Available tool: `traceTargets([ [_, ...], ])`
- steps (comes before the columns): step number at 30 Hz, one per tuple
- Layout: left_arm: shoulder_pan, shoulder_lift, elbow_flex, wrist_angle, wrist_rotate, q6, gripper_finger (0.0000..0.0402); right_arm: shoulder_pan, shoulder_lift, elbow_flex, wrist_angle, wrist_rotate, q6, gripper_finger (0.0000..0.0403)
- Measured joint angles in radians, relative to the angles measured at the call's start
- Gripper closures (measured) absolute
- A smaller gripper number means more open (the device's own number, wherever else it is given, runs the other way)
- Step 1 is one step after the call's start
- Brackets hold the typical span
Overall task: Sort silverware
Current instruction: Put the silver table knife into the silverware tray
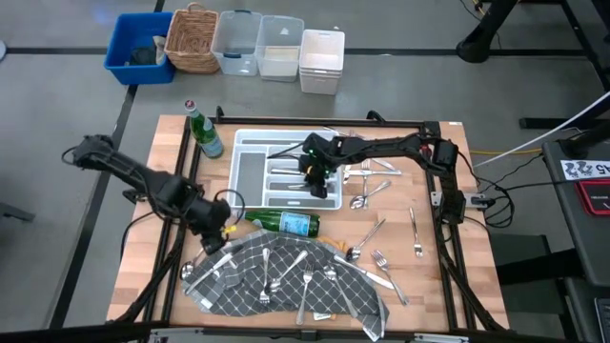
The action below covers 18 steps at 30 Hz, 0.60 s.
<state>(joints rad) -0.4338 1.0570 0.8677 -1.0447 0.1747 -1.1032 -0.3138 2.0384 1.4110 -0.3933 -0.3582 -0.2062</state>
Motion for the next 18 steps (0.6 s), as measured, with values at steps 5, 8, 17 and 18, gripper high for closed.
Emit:
traceTargets([
  [5, -0.108, 0.077, 0.000, 0.001, -0.031, -0.043, 0.0276, 0.000, 0.000, 0.094, -0.061, -0.001, 0.000, 0.0290],
  [8, -0.154, 0.136, 0.000, 0.020, -0.067, -0.047, 0.0276, 0.000, 0.000, 0.162, -0.099, -0.001, 0.000, 0.0290],
  [17, -0.216, 0.307, 0.000, 0.084, -0.088, -0.016, 0.0276, 0.000, 0.000, 0.373, -0.159, -0.001, 0.000, 0.0290],
  [18, -0.221, 0.324, 0.000, 0.092, -0.088, -0.015, 0.0276, 0.000, 0.000, 0.395, -0.160, -0.001, 0.000, 0.0290],
])
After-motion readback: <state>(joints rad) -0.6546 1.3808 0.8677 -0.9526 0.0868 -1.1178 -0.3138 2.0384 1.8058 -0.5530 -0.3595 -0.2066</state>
